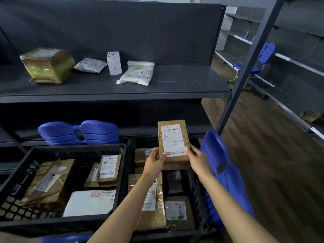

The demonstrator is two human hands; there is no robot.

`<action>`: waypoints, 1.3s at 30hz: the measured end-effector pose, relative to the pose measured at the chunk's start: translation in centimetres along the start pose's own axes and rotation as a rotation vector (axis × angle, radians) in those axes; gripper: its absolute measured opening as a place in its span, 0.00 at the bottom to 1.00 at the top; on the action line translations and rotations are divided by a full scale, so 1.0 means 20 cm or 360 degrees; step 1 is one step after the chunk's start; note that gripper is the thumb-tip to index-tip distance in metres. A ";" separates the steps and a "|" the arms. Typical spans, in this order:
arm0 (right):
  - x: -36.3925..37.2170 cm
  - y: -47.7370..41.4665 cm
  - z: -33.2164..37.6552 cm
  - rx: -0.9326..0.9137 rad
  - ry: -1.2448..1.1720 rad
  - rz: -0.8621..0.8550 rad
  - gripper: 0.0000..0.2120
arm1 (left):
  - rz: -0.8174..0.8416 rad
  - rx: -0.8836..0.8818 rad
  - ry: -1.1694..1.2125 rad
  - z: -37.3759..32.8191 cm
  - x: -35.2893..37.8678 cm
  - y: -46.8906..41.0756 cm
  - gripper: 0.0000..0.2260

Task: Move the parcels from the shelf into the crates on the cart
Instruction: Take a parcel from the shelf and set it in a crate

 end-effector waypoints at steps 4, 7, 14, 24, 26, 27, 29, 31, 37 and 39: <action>0.03 -0.01 -0.12 0.0027 0.0047 0.0063 0.26 | -0.0015 -0.0032 -0.0078 0.09 0.02 -0.05 0.17; 0.06 -0.02 -0.16 0.0050 0.0044 0.0105 0.26 | -0.0050 -0.0039 -0.0103 0.13 0.04 -0.06 0.17; 0.08 -0.04 -0.19 0.0060 0.0158 0.0122 0.26 | -0.0132 -0.0110 -0.0138 0.19 0.04 -0.09 0.20; 0.14 -0.07 -0.26 0.0096 0.0200 0.0071 0.25 | -0.0090 -0.0084 -0.0414 0.24 0.03 -0.24 0.08; 0.15 -0.09 -0.28 0.0103 0.0213 0.0034 0.24 | -0.0092 -0.0063 -0.0470 0.24 0.04 -0.29 0.09; 0.15 -0.10 -0.30 0.0112 0.0214 0.0018 0.24 | -0.0101 -0.0055 -0.0498 0.24 0.04 -0.31 0.09; 0.15 -0.13 -0.33 0.0105 0.0226 -0.0003 0.23 | -0.0123 -0.0040 -0.0517 0.25 0.06 -0.36 0.08; 0.16 -0.17 -0.35 0.0068 0.0271 -0.0035 0.23 | -0.0142 -0.0031 -0.0521 0.26 0.07 -0.42 0.04; 0.19 -0.26 -0.50 0.0042 0.0316 -0.0064 0.19 | -0.0132 0.0006 -0.0600 0.31 0.15 -0.59 0.16; 0.20 -0.28 -0.55 0.0034 0.0327 -0.0066 0.18 | -0.0120 -0.0005 -0.0679 0.35 0.18 -0.64 0.14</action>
Point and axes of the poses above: each hand's wrist, its own y-axis away from the middle knuckle, its own x-axis out of the palm, z = x × y, the point moved 7 cm from there along -y, towards the middle knuckle, and after that the axes turned 9 degrees about -x, right-handed, at the moved point
